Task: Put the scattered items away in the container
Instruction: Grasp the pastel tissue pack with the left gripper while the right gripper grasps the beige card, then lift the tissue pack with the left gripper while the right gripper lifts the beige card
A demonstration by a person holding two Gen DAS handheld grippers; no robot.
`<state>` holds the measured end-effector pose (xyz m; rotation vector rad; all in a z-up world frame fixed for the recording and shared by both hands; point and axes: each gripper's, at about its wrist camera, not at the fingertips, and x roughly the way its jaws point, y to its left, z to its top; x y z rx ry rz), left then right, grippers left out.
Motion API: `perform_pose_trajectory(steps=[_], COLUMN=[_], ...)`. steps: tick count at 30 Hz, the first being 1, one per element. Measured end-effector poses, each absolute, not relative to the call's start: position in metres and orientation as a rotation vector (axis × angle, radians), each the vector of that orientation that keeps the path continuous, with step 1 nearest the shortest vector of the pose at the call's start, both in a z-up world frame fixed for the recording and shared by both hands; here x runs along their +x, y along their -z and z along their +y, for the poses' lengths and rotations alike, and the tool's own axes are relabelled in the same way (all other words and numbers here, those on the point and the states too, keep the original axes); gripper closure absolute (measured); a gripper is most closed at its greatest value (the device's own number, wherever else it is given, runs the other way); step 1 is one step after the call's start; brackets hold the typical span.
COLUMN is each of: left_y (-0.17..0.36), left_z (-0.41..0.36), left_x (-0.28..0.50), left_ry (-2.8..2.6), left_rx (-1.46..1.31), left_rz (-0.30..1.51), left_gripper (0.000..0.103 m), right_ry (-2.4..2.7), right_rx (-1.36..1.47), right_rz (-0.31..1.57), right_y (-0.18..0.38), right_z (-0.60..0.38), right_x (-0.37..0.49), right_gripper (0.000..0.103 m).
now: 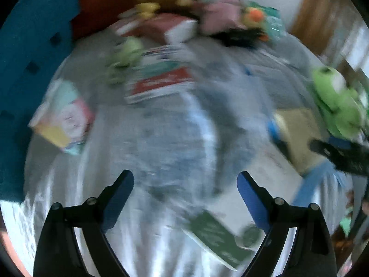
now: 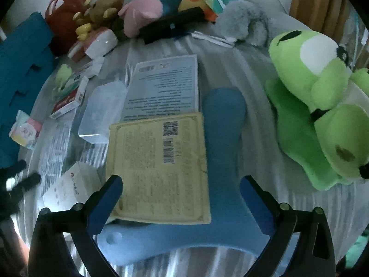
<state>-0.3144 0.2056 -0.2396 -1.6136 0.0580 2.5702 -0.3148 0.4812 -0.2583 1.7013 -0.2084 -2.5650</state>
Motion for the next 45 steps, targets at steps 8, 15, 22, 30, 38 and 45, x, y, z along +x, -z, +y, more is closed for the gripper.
perform_pose_trajectory(steps=[8,15,22,30,38,45], left_y=[0.197,0.243,0.270,0.266,0.249,0.233], left_z=[0.114,0.089,0.095,0.102,0.111,0.128], left_x=[-0.347,-0.379,-0.384,-0.385,-0.368,-0.355], left_ry=[-2.891,-2.785,-2.730,-2.692,-2.670,-2.651], left_rx=[-1.551,-1.740,-1.774,-1.718,-1.627,-1.567], left_rz=[0.052,0.094,0.025,0.016,-0.042,-0.059], left_gripper=[0.011,0.011,0.040,0.051,0.059,0.059], right_ry=[2.533,2.548,2.580,2.601,2.567,2.568], right_rx=[1.729,1.739,1.752,1.774,1.731,1.707], right_rz=[-0.184,-0.155,-0.136,-0.088,-0.136,-0.184], right_y=[0.267,0.266,0.268,0.267,0.270,0.262], right_z=[0.467,0.458,0.446,0.431,0.438,0.446], right_x=[-0.330,-0.338,-0.338,-0.337,-0.334,-0.333], right_gripper=[0.000,0.000,0.000,0.000,0.000,0.001])
